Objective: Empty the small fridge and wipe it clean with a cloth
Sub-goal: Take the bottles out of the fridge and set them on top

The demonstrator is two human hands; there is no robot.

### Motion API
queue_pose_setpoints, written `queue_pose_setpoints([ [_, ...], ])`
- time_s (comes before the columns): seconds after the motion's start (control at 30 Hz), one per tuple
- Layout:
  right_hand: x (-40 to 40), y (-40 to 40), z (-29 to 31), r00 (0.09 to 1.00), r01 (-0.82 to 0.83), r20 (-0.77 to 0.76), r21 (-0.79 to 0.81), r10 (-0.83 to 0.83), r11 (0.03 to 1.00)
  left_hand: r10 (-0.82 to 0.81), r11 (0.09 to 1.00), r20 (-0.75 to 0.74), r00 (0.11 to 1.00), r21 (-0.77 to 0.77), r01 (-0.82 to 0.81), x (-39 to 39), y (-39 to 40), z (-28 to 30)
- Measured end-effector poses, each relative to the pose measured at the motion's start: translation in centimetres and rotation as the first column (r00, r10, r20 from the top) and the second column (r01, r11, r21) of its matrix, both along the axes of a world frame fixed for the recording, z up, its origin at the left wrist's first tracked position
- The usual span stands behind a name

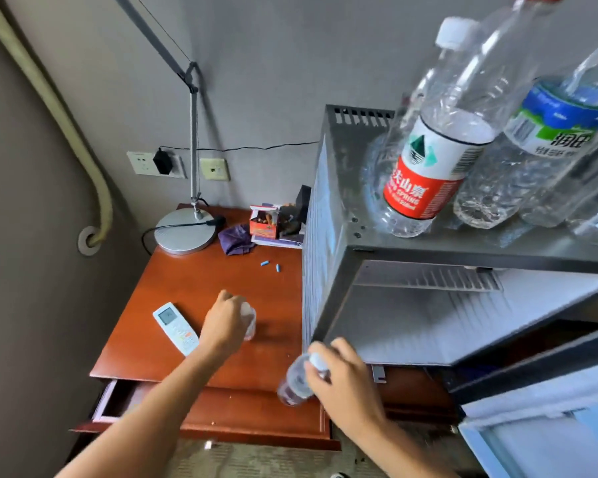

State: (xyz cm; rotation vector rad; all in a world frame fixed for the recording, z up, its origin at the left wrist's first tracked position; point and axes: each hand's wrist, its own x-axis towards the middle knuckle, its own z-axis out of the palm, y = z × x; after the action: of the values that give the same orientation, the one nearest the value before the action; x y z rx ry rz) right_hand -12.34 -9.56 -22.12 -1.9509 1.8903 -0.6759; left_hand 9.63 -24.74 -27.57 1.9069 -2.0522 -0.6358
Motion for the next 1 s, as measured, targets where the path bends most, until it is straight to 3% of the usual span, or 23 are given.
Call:
queue_pose_setpoints([
  [0.1, 4.8, -3.8, -0.7, 0.999, -0.023, 0.032, -0.015, 0.023, 1.000, -0.014, 0.998, 0.043, 0.999, 0.063, 0.011, 1.2, -4.2, -0.6],
  [0.23, 9.1, -10.0, -2.8, 0.998, 0.037, -0.048, 0.100, -0.032, 0.994, 0.009, 0.996, 0.023, 1.000, 0.091, -0.011, 2.1, -7.3, -0.5],
  [0.37, 10.5, -13.9, -4.3, 0.998, 0.017, -0.070, 0.254, 0.001, 0.967, -0.026, 0.986, 0.065, 0.998, 0.167, 0.015, 2.5, -8.0, 0.3],
  [0.53, 10.4, -14.7, -6.7, 0.979, 0.083, -0.204, 0.316, -0.018, 0.945, -0.093, 0.985, 0.189, 0.978, 0.162, 0.062, 3.0, -6.5, 1.1],
  [0.63, 9.8, -14.1, -5.3, 0.946, -0.061, -0.277, 0.363, 0.170, 0.930, -0.043, 0.994, 0.261, 0.964, 0.108, 0.015, 3.3, -4.9, 2.2],
  [0.83, 7.0, -9.4, 0.9, 0.897, -0.102, -0.399, 0.230, 0.189, 0.968, 0.075, 0.992, 0.151, 0.986, -0.115, -0.058, 0.3, 0.7, 6.0],
  [0.93, 3.9, -3.3, 5.8, 0.910, -0.207, -0.374, -0.040, 0.178, 0.977, 0.118, 0.982, 0.089, 0.989, -0.156, -0.103, -1.8, 4.9, 8.9],
  [1.0, 0.4, 1.8, 9.0, 0.943, -0.238, -0.302, -0.332, 0.136, 0.913, 0.152, 0.976, 0.059, 0.987, -0.170, -0.140, -2.8, 8.0, 10.7],
])
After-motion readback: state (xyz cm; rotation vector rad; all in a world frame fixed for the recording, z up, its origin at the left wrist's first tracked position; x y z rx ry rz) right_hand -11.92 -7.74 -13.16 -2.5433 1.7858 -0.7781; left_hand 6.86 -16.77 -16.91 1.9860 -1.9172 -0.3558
